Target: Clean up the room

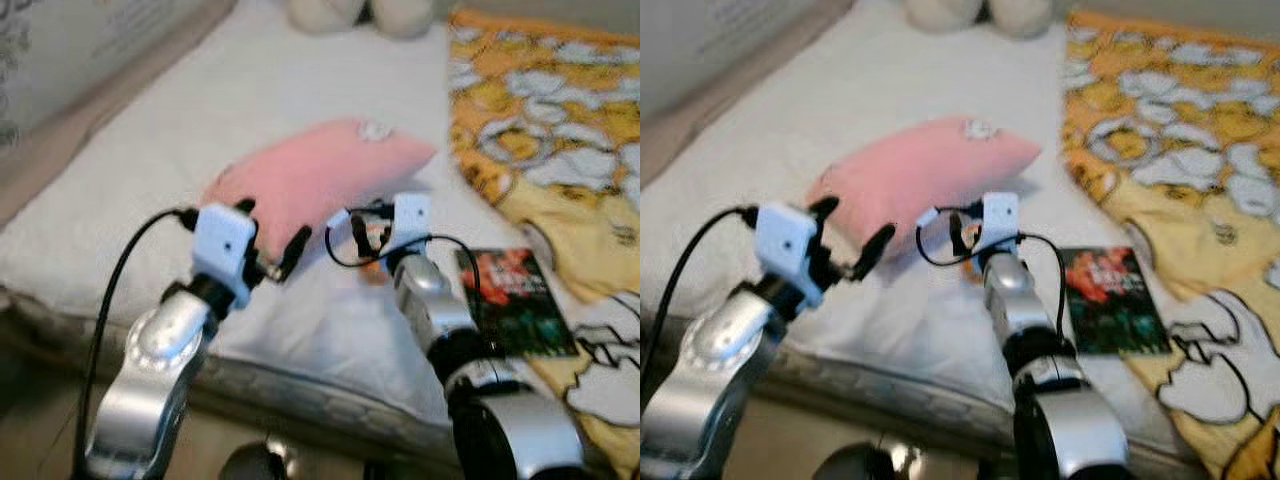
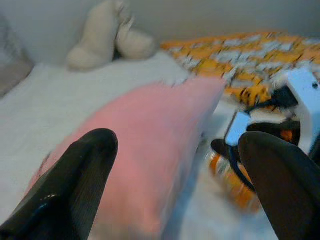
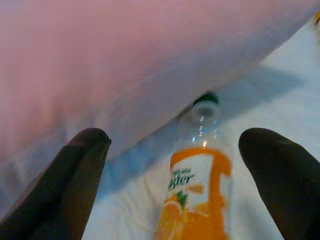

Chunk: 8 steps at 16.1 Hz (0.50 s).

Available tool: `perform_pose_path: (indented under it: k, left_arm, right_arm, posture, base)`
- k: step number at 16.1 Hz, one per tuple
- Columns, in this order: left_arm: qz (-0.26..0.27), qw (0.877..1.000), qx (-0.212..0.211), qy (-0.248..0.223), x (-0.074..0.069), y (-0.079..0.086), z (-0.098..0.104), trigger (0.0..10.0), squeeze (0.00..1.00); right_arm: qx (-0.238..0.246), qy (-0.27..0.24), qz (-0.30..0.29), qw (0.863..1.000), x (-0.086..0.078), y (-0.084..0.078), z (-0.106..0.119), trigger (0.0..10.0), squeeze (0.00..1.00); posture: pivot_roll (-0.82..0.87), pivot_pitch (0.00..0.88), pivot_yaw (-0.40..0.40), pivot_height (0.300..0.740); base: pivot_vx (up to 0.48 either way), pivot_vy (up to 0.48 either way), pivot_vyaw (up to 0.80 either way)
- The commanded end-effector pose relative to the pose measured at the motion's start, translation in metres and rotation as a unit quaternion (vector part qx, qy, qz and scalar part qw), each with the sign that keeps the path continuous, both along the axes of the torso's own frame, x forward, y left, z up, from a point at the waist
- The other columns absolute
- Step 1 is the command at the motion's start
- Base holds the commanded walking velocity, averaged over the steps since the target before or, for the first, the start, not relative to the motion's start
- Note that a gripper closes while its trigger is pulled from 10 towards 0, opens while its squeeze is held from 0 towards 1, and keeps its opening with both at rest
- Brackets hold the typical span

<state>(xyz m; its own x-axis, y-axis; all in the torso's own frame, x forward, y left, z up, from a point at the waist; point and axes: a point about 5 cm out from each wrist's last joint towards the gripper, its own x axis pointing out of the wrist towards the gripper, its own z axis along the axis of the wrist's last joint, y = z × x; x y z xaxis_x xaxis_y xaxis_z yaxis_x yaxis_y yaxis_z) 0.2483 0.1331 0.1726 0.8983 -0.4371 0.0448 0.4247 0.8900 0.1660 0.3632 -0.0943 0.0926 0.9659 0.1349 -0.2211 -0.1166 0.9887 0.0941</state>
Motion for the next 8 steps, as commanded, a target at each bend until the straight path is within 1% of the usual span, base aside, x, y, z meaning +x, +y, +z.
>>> perform_pose_path:
  k: [1, 3, 6, 7, 8]
  left_arm:
    - [0.017, 1.0, 0.013, 0.009, -0.009, 0.007, 0.003, 10.0, 0.0]
    - [0.039, 0.999, 0.021, 0.025, -0.017, 0.013, 0.003, 10.0, 0.0]
    - [0.042, 0.998, 0.026, 0.035, -0.027, 0.013, 0.004, 10.0, 0.0]
    - [0.044, 0.998, 0.029, 0.039, -0.027, 0.014, 0.003, 10.0, 0.0]
    - [0.048, 0.997, 0.031, 0.044, -0.025, 0.015, 0.004, 10.0, 0.0]
  right_arm:
    - [-0.006, 0.005, -0.019, 1.0, 0.003, -0.004, 0.0, 10.0, 0.0]
    - [-0.011, 0.013, -0.026, 1.0, 0.007, -0.003, 0.002, 10.0, 0.0]
    - [-0.025, 0.021, -0.036, 0.999, 0.008, -0.002, 0.001, 10.0, 0.0]
    - [-0.044, 0.035, -0.052, 0.997, 0.007, -0.005, -0.003, 10.0, 0.0]
    - [-0.04, 0.044, -0.053, 0.997, 0.005, -0.004, -0.007, 10.0, 0.0]
  posture:
    - [0.42, 0.226, -0.005, 0.727]
    - [0.44, 0.246, -0.005, 0.727]
    - [0.45, 0.259, -0.002, 0.727]
    - [0.45, 0.262, -0.003, 0.727]
    - [0.44, 0.262, -0.003, 0.727]
  base:
    - [0.0, 0.0, 0.0]
    - [0.0, 0.0, 0.0]
    - [0.0, 0.0, 0.0]
    - [0.0, 0.0, 0.0]
    - [0.0, 0.0, 0.0]
